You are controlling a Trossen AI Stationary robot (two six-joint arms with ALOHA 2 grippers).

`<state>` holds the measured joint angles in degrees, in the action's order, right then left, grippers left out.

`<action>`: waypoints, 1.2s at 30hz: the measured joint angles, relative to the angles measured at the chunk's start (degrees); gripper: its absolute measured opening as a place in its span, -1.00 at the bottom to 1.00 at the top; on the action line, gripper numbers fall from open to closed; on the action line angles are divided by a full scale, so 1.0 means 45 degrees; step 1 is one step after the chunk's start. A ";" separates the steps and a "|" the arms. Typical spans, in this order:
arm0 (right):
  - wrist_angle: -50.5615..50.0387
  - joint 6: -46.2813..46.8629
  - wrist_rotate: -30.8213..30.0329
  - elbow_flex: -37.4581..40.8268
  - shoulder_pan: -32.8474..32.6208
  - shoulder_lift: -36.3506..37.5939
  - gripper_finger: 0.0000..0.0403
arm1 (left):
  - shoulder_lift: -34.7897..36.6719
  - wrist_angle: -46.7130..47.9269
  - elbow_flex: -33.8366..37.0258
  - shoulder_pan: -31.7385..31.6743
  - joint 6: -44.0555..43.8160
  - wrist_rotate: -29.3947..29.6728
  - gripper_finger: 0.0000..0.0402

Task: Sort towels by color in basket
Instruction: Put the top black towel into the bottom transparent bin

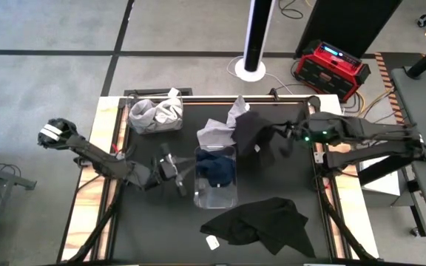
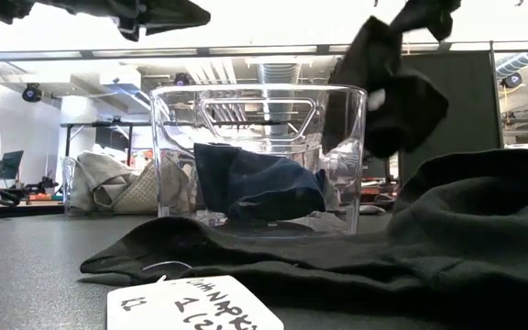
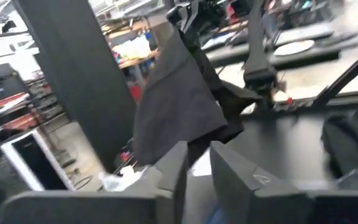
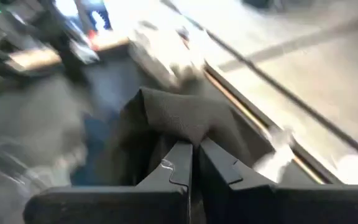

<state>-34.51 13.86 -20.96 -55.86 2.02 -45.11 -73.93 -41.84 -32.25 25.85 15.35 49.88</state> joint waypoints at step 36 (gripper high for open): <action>0.8782 -0.5679 1.3664 -0.0272 -0.1554 -0.4130 -0.96 | 0.0010 -0.2125 0.0000 -0.1676 0.0390 -0.6166 0.16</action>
<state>5.01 -11.70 40.53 -57.08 -4.97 -63.69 -73.89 -51.40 -32.25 18.30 17.11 22.13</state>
